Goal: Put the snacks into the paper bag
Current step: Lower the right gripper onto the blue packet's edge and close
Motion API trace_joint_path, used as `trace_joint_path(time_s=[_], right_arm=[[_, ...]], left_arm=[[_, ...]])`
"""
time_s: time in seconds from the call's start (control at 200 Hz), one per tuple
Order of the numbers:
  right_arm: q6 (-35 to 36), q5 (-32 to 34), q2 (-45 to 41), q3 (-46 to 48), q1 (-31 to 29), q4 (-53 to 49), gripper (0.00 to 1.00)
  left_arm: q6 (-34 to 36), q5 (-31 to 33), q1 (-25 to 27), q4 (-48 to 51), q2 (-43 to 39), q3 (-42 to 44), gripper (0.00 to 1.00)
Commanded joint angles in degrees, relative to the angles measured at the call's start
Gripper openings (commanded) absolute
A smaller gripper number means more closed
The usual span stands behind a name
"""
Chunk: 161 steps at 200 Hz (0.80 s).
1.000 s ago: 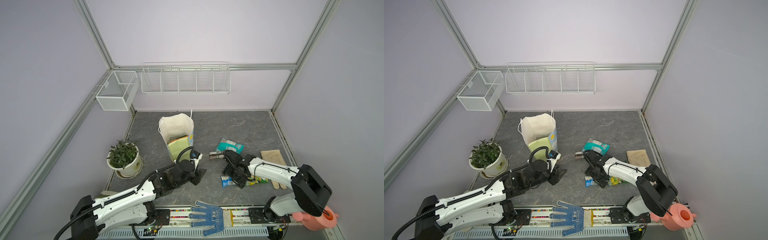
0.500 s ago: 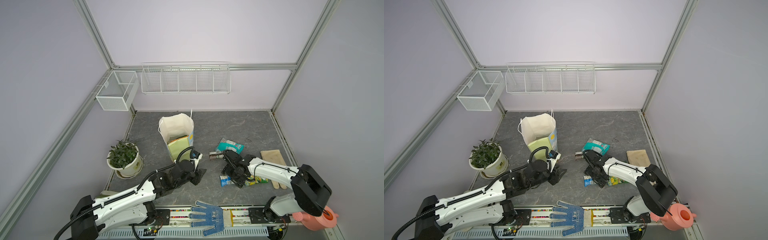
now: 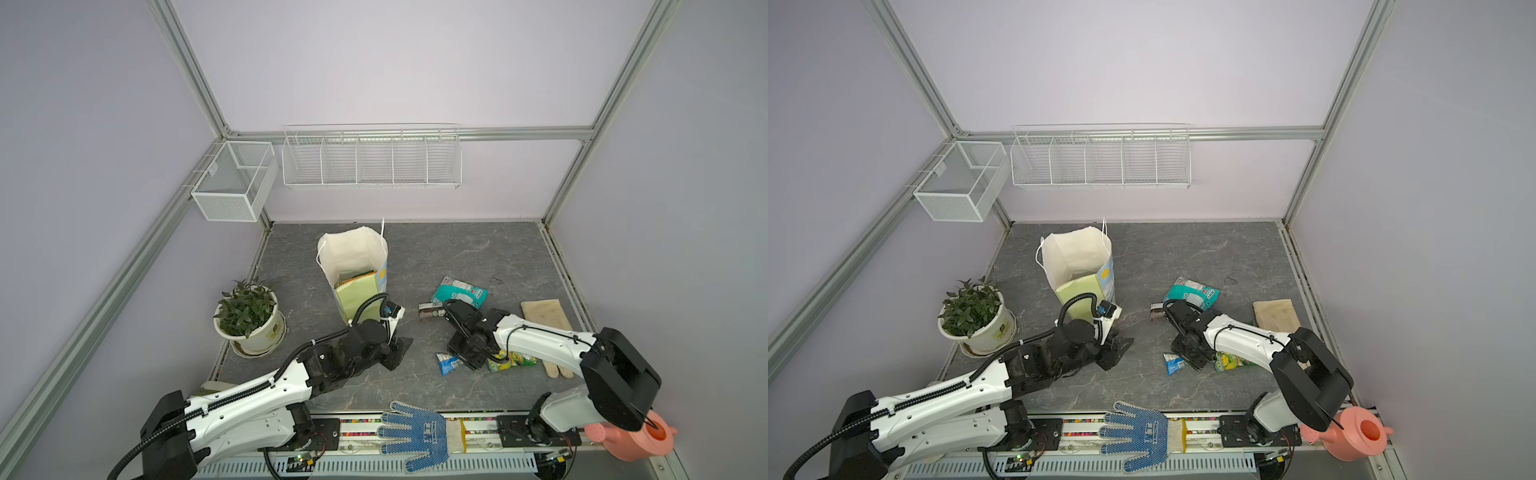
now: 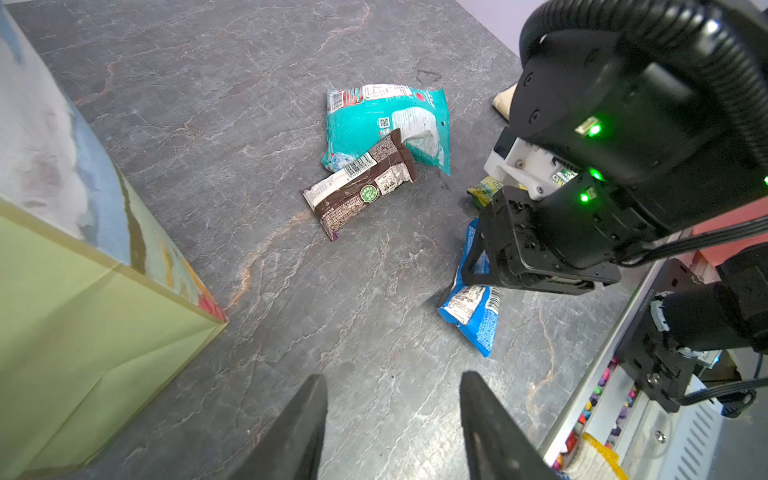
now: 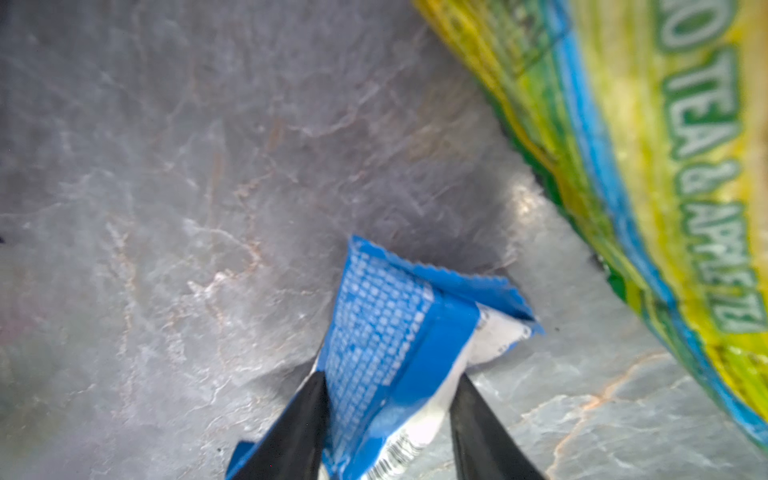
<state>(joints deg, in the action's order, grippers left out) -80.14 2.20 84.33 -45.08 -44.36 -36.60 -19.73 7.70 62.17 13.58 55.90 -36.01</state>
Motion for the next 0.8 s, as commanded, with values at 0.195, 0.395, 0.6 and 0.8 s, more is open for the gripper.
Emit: trace_joint_path(time_s=[0.195,0.395,0.6,0.8], right_arm=[[0.7,2.2,1.2,-2.6,-1.3,-2.5,0.35],[1.2,2.5,1.1,-2.6,-1.7,-2.1,0.18],[1.9,2.8,0.7,-3.0,-1.9,-2.4,0.15],[3.9,4.2,0.4,-4.7,-2.3,-3.8,0.06]], left_arm=[[-0.4,1.3,0.2,0.5,-1.4,0.1,0.52],[-0.3,1.4,0.2,0.5,-1.5,0.2,0.52],[-0.4,1.7,0.2,0.6,-1.8,0.4,0.52],[-0.5,1.8,0.2,0.8,-1.8,0.4,0.52]])
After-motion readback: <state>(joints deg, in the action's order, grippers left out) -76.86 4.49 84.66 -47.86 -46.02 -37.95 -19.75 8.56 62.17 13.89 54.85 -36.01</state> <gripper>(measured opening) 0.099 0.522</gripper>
